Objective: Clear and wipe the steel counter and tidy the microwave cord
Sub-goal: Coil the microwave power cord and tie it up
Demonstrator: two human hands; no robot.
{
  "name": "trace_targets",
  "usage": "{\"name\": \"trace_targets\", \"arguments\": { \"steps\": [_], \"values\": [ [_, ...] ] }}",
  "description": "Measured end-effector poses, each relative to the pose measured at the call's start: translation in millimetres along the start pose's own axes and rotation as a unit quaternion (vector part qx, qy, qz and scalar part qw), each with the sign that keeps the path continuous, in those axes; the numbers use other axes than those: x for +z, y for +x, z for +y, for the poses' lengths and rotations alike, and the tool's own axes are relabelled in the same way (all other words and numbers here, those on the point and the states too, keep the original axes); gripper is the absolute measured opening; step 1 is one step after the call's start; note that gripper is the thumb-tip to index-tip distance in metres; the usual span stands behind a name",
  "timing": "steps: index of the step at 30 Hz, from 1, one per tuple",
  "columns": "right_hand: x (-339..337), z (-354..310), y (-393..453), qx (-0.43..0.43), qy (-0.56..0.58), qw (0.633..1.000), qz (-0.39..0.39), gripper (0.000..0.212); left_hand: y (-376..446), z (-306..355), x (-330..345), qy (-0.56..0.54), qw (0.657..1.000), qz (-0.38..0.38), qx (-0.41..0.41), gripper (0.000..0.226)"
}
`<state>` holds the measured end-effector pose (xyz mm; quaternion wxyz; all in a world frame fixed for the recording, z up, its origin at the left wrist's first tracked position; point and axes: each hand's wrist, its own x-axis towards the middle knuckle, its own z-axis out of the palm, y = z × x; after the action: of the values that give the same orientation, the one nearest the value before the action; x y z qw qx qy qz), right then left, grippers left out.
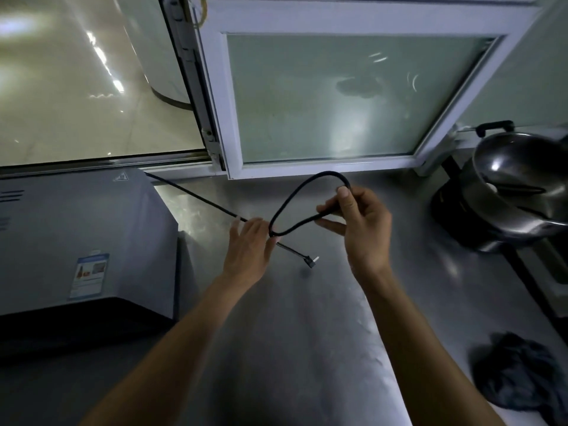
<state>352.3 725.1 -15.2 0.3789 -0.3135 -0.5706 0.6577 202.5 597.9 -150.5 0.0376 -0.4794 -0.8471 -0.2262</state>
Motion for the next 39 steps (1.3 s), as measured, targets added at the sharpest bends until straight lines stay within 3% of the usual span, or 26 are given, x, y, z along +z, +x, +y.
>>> {"name": "trace_targets", "arguments": {
  "steps": [6, 10, 13, 15, 18, 20, 24, 26, 30, 34, 39],
  "values": [
    [-13, 15, 8, 0.044, 0.033, 0.998, 0.039, 0.02, -2, -3, -17, -0.032, 0.999, 0.024, -0.001, 0.005],
    [-20, 28, 17, 0.099, 0.014, 0.995, 0.029, 0.033, -3, -4, -42, -0.005, 1.0, 0.01, -0.001, 0.007],
    [-23, 47, 24, 0.102, -0.149, 0.984, 0.0, 0.051, -1, -6, -60, 0.024, 1.0, -0.013, -0.006, 0.016],
    [-20, 56, 23, 0.024, -0.34, 0.94, -0.012, 0.064, -1, -8, -68, 0.03, 0.999, -0.038, -0.014, 0.009],
    [-7, 52, 13, -0.184, -0.514, 0.838, -0.012, 0.073, 0, -10, -77, 0.024, 0.998, -0.05, -0.039, 0.009],
    [3, 49, 8, -0.276, -0.567, 0.776, -0.021, 0.073, -1, -8, -81, 0.029, 0.997, -0.054, -0.041, 0.023],
    [23, 52, 6, -0.328, -0.582, 0.735, -0.114, 0.058, -3, -1, -88, 0.039, 0.996, -0.078, -0.036, 0.015],
    [29, 55, 6, -0.335, -0.57, 0.731, -0.167, 0.053, -5, 1, -93, 0.042, 0.995, -0.084, -0.027, 0.011],
    [39, 61, 6, -0.299, -0.525, 0.765, -0.225, 0.047, -7, 5, -102, 0.042, 0.996, -0.08, -0.006, 0.013],
    [48, 70, 10, -0.309, -0.492, 0.782, -0.227, 0.014, -11, 4, -110, 0.035, 0.998, -0.038, 0.021, 0.014],
    [50, 69, 6, -0.306, -0.454, 0.813, -0.196, 0.007, -16, -3, -110, 0.006, 0.999, 0.028, 0.039, 0.014]
  ]
}}
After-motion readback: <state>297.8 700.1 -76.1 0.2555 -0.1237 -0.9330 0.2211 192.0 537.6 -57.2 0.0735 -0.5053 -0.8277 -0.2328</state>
